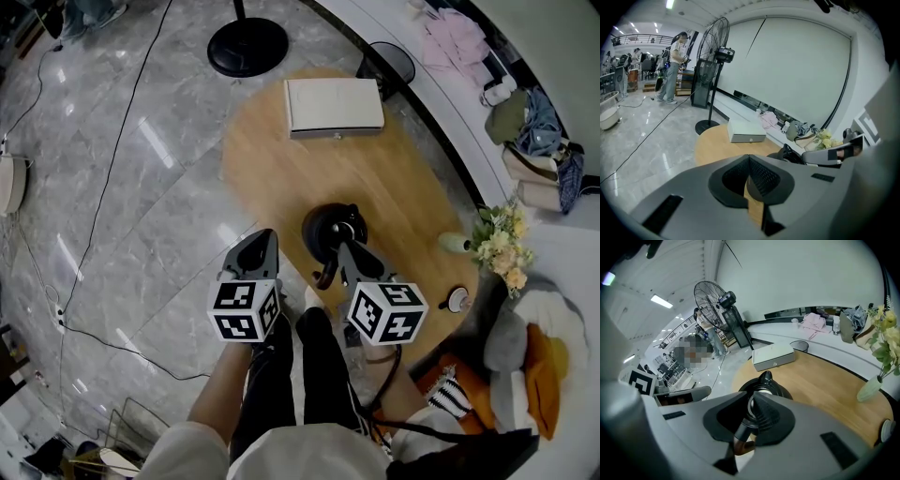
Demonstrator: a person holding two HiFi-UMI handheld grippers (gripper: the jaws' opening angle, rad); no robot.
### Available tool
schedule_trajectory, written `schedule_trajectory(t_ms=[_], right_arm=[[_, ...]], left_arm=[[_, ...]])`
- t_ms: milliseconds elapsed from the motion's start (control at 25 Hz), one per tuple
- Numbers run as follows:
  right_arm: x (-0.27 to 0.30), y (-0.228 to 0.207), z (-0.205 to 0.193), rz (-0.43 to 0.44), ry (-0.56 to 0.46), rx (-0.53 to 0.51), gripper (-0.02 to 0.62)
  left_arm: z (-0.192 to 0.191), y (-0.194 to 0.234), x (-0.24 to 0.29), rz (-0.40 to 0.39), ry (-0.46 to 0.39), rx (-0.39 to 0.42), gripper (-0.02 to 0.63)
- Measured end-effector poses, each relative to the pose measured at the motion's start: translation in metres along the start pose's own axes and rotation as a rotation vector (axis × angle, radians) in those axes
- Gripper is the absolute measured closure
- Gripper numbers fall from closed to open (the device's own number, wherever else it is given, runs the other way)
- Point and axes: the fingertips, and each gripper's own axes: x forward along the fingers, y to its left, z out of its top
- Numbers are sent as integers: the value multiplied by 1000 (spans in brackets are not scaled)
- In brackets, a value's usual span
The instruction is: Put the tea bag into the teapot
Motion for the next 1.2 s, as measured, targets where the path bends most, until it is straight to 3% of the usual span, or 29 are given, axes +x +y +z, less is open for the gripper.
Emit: schedule_trajectory(t_ms=[1200], right_arm=[[-30, 14, 14, 0, -47, 19, 558]], left_arm=[[24, -17, -31, -5, -38, 40, 589]])
